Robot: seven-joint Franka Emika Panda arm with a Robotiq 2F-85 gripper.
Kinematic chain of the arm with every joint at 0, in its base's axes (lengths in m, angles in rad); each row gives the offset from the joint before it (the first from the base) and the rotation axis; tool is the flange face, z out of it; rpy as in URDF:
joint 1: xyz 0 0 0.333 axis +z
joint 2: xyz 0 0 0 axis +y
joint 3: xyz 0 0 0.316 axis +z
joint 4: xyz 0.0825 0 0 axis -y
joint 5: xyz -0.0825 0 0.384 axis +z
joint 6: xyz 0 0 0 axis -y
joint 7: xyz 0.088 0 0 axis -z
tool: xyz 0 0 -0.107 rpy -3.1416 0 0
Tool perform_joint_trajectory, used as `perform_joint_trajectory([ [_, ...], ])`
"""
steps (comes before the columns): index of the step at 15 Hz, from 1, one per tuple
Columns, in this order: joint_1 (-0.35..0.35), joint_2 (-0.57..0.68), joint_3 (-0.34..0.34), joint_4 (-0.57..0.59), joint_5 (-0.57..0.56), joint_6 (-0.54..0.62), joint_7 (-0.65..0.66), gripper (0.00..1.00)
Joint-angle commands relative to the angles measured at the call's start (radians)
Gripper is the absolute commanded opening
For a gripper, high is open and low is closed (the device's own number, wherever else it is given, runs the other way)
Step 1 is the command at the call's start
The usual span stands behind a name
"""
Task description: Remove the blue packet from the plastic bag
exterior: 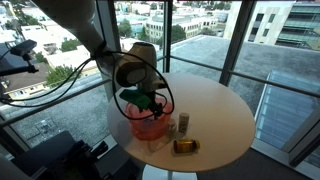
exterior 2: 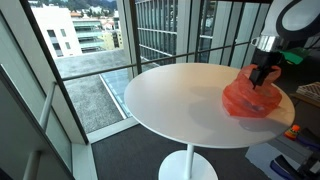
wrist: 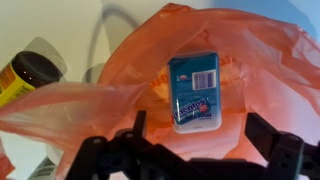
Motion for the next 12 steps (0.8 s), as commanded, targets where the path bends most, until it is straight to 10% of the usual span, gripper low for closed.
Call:
perform_joint_trajectory([
  [1,0.001,0.053,-0.005,0.03,-0.018,0.021,0.01,1.0],
  [12,0.002,0.115,-0.005,0.062,-0.033,0.015,0.011,1.0],
])
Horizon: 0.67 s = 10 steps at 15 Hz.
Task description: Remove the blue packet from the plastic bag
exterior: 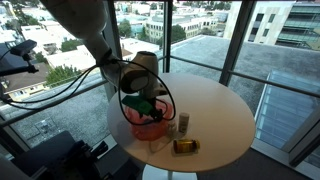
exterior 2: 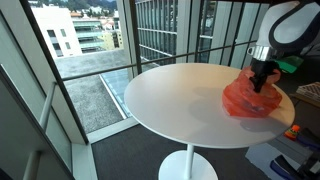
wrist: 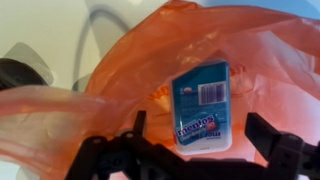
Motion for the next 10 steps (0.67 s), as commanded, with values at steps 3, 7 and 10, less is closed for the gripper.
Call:
perform_joint_trajectory([
  [3,0.002,0.027,-0.005,0.032,-0.031,0.001,0.01,1.0],
  [7,0.0,0.045,-0.003,0.045,-0.032,0.013,0.007,1.0],
  [10,-0.001,0.061,-0.002,0.054,-0.031,0.024,0.007,1.0],
])
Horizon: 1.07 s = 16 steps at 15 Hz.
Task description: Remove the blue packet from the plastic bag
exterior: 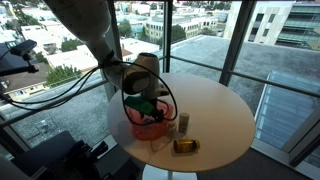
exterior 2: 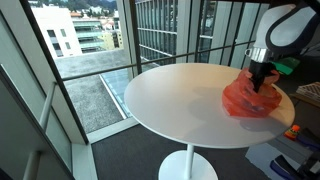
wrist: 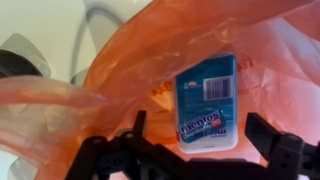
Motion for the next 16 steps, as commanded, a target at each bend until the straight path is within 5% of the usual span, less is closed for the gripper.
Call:
perform_joint_trajectory([
  [1,-0.002,0.031,-0.002,0.031,-0.02,0.016,0.007,1.0],
  [16,-0.01,0.077,0.0,0.081,-0.011,0.029,0.008,1.0],
])
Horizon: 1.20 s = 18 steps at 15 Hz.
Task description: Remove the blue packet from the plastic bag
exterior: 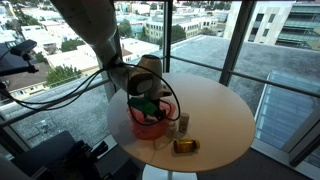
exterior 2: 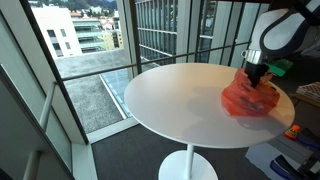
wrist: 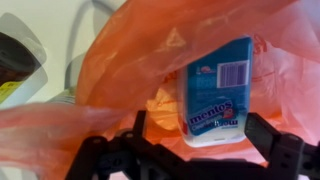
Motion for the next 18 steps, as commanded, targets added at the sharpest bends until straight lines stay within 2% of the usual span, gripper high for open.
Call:
perform_joint_trajectory([
  [1,-0.012,0.021,0.001,0.033,-0.008,0.01,0.006,1.0],
  [18,-0.031,0.022,0.009,0.049,-0.001,0.005,-0.008,1.0],
])
